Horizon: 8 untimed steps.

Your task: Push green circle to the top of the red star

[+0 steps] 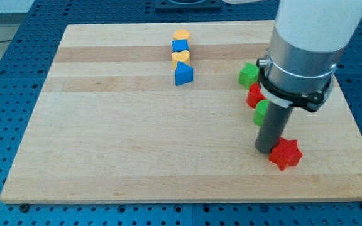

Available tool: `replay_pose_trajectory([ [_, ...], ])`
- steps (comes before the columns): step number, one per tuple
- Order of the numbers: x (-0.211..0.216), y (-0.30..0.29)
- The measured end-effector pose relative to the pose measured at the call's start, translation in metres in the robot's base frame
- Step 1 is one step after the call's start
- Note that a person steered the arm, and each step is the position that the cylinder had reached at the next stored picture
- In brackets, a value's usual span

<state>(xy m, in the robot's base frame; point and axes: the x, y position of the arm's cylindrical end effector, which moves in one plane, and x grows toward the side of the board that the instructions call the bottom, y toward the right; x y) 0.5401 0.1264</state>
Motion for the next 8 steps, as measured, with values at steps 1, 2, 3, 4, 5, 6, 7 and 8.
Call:
replay_pose_trajectory([
  [1, 0.0, 0.004],
  [2, 0.0, 0.015],
  [3, 0.0, 0.007],
  [4, 0.0, -0.035],
  [5, -0.032, -0.052],
  [6, -0.071, -0.047],
  [7, -0.093, -0.035],
  [8, -0.096, -0.012],
])
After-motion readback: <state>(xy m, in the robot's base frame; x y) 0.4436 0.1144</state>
